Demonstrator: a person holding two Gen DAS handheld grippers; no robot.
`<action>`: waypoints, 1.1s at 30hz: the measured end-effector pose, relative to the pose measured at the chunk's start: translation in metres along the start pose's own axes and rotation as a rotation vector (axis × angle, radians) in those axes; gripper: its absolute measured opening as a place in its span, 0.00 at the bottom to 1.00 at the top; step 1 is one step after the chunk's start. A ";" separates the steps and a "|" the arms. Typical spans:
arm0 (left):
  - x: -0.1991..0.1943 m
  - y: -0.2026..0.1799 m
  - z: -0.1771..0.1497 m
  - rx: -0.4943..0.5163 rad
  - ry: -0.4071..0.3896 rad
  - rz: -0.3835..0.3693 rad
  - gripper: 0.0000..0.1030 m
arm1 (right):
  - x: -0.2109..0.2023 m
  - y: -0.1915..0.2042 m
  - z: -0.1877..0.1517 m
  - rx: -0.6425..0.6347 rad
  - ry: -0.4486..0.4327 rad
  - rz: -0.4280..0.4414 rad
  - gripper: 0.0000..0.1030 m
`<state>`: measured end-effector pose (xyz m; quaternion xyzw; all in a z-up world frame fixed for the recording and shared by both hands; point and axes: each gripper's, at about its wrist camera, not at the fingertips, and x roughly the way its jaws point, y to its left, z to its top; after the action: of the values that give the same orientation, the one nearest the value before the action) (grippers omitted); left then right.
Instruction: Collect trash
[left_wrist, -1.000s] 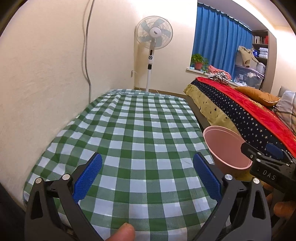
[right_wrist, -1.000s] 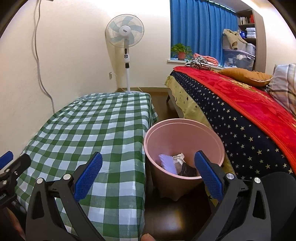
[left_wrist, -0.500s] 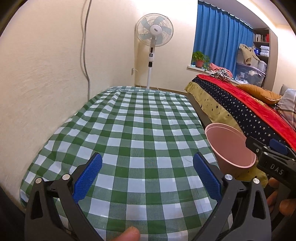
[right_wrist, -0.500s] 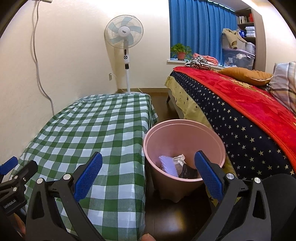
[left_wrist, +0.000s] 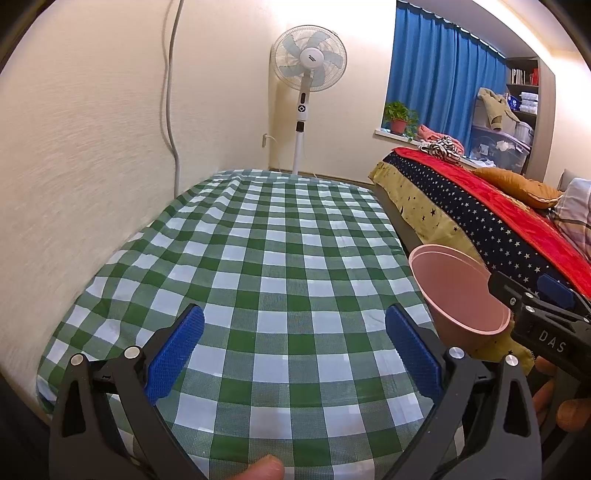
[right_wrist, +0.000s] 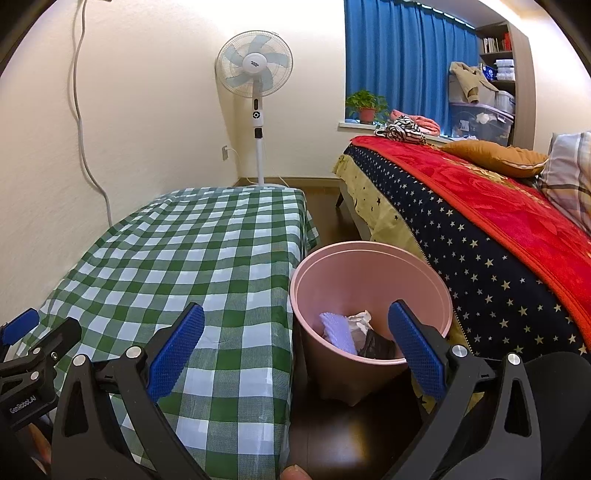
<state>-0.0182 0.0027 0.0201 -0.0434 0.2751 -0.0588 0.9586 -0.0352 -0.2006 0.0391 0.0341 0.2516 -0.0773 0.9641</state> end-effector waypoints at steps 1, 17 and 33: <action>0.000 0.000 0.000 -0.001 -0.001 0.000 0.92 | 0.000 0.000 0.000 0.000 0.000 0.000 0.95; 0.000 0.000 0.000 -0.002 -0.001 -0.001 0.92 | 0.000 -0.003 -0.001 0.002 0.001 -0.002 0.95; 0.001 -0.002 -0.002 0.000 0.009 -0.002 0.92 | 0.000 -0.005 -0.001 -0.001 0.003 -0.001 0.95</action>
<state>-0.0182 0.0006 0.0182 -0.0436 0.2792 -0.0598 0.9574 -0.0363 -0.2050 0.0378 0.0337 0.2530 -0.0775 0.9638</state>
